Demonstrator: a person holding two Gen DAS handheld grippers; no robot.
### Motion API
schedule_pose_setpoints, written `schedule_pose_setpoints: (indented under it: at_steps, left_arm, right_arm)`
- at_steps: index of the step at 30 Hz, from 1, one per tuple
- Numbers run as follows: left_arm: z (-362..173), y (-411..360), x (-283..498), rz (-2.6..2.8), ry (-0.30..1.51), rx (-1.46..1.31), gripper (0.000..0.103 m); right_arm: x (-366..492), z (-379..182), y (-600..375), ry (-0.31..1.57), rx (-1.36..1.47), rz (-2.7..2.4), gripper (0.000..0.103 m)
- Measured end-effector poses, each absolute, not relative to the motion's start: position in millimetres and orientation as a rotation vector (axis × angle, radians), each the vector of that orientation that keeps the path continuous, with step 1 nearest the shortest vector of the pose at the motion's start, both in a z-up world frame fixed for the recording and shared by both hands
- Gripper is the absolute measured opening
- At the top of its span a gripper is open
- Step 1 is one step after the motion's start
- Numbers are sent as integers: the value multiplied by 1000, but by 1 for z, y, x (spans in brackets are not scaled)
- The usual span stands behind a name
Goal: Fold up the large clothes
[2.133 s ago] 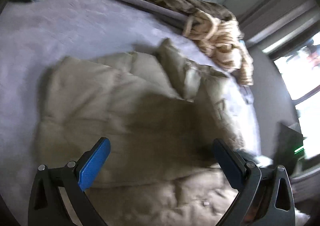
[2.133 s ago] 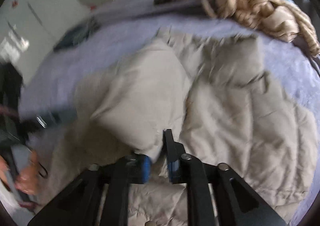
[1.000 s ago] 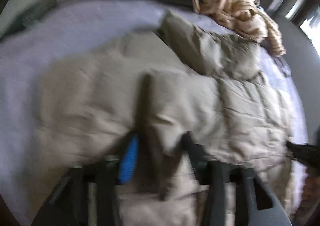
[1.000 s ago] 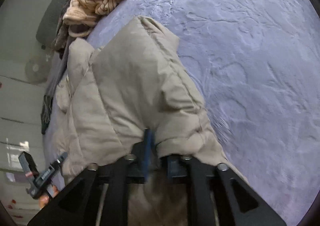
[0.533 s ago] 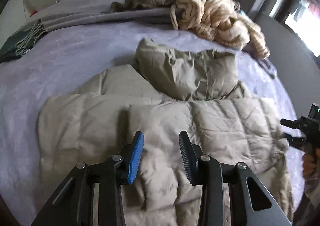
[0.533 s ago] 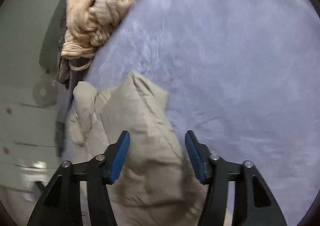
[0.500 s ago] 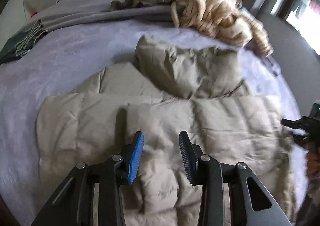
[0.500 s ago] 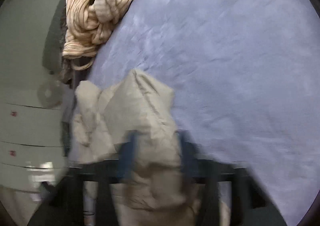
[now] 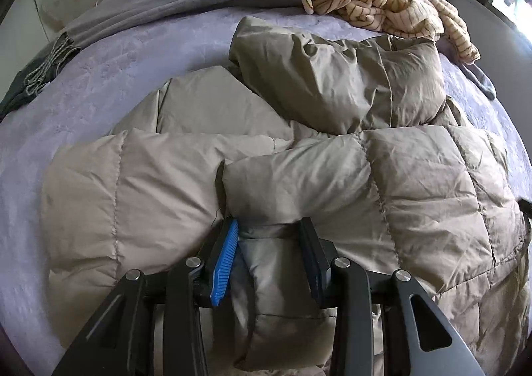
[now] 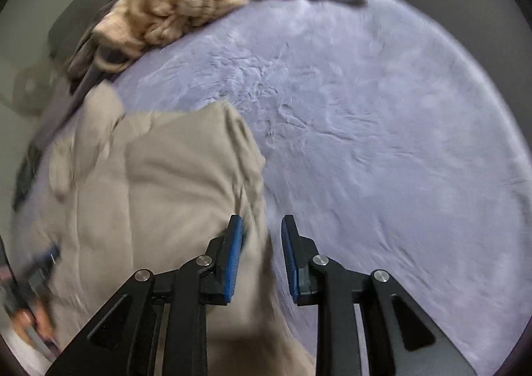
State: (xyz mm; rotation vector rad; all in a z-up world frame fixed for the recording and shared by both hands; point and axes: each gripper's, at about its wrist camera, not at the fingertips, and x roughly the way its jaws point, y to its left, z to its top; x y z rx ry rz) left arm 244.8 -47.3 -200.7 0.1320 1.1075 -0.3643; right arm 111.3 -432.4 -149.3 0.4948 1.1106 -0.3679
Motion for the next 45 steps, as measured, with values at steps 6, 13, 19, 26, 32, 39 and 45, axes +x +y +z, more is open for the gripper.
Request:
schedule_pose_setpoints:
  at_steps: [6, 13, 19, 26, 32, 39, 45]
  left_arm:
    - [-201, -51, 242, -358, 1105, 155, 41]
    - [-180, -42, 231, -310, 1141, 151, 45]
    - [-158, -28, 194, -305, 1212, 154, 45]
    - [-138, -27, 148, -297, 1285, 170, 45]
    - [-116, -29, 119, -279, 1277, 163, 93]
    - [-93, -25, 85, -222, 1276, 127, 97]
    - [-82, -21, 48, -168, 1280, 101, 103]
  right_arm:
    - [78, -153, -413, 1168, 365, -370, 34]
    - [57, -139, -419, 1207, 430, -410, 43]
    - [39, -119, -407, 1256, 492, -352, 53]
    - [22, -106, -390, 1305, 569, -287, 65]
    - [10, -94, -375, 1334, 586, -231, 72]
    - [-3, -81, -366, 1351, 587, -153, 78]
    - [-13, -76, -353, 1370, 580, -79, 80]
